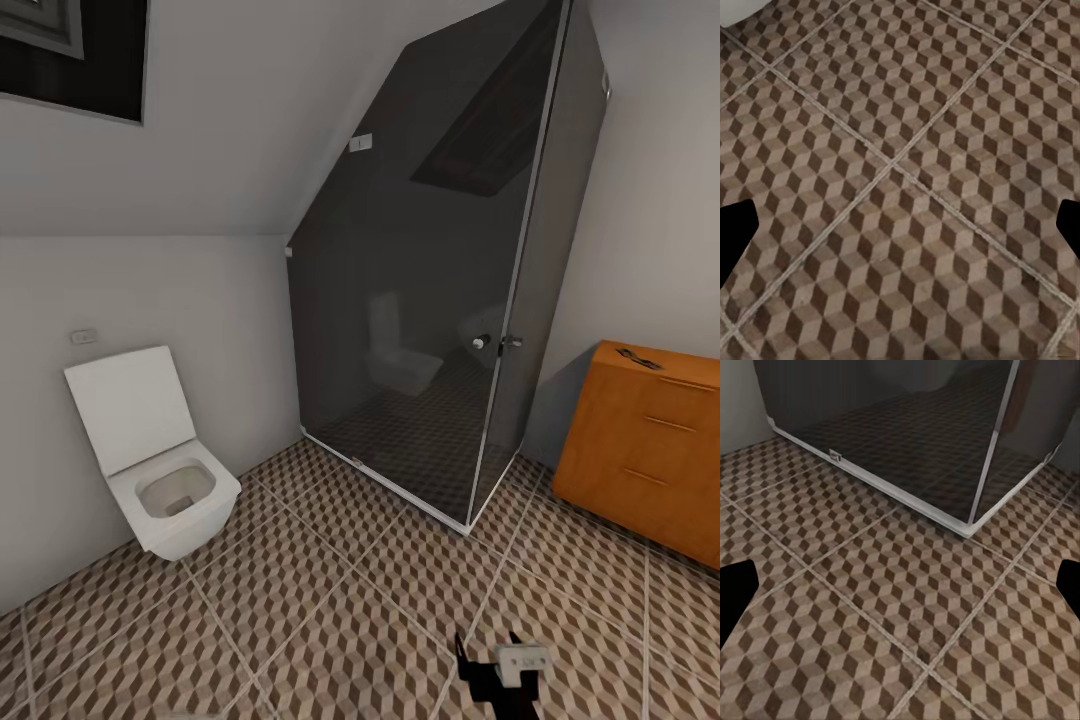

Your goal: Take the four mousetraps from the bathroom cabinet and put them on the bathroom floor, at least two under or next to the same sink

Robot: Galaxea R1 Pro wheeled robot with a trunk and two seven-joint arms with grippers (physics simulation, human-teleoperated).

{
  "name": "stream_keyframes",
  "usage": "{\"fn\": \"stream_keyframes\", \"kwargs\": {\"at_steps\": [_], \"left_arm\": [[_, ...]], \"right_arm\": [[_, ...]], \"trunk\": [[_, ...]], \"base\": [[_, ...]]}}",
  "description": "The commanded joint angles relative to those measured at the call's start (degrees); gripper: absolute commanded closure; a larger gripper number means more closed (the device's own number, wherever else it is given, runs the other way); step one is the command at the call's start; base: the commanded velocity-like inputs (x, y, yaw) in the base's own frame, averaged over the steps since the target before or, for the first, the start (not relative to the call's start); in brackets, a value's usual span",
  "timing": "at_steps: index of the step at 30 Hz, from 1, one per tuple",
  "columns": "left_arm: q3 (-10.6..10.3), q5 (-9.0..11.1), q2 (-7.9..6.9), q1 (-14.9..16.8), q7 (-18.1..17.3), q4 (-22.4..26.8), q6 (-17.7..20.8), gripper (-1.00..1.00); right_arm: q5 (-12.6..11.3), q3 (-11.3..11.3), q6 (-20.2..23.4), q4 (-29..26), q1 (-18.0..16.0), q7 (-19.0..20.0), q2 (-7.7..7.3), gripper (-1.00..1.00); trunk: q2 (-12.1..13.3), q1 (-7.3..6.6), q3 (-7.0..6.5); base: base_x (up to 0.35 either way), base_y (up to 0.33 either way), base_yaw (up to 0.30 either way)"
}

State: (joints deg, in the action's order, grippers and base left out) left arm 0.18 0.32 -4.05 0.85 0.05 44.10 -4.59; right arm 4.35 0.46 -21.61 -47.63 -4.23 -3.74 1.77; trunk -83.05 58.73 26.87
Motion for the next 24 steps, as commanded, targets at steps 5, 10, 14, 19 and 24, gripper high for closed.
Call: {"fn": "stream_keyframes", "kwargs": {"at_steps": [5,10,14,19,24], "left_arm": [[0.00,-0.06,0.01,0.03,-0.14,-1.69,-0.33,-1.00],[0.00,-0.15,0.01,0.04,-0.21,-4.51,-0.75,-1.00],[0.00,-0.16,0.01,0.03,-0.14,-6.12,-3.13,-1.00],[-0.01,-0.09,0.01,0.03,0.15,-6.84,-6.17,-1.00],[0.08,-0.06,-0.06,0.02,0.20,-8.28,-6.96,-1.00]], "right_arm": [[0.48,-0.13,-0.13,0.38,-0.04,-0.64,-0.30,-1.00],[0.56,-0.18,-0.05,2.09,-0.03,-0.87,-0.46,-1.00],[0.57,-0.14,-0.08,4.39,-0.04,-0.85,-0.48,-1.00],[0.57,0.02,-0.16,7.73,-0.03,-0.77,-0.26,-1.00],[0.53,0.06,-0.18,9.16,-0.04,-0.75,-0.08,-1.00]], "trunk": [[-0.03,0.00,0.06],[-0.03,0.00,0.06],[-0.03,0.00,0.06],[-0.03,0.00,0.06],[-0.03,0.00,0.06]], "base": [[0.000,0.000,0.000],[0.000,0.000,0.000],[0.000,0.000,-0.013],[0.000,0.000,-0.141],[0.000,0.000,-0.257]]}}
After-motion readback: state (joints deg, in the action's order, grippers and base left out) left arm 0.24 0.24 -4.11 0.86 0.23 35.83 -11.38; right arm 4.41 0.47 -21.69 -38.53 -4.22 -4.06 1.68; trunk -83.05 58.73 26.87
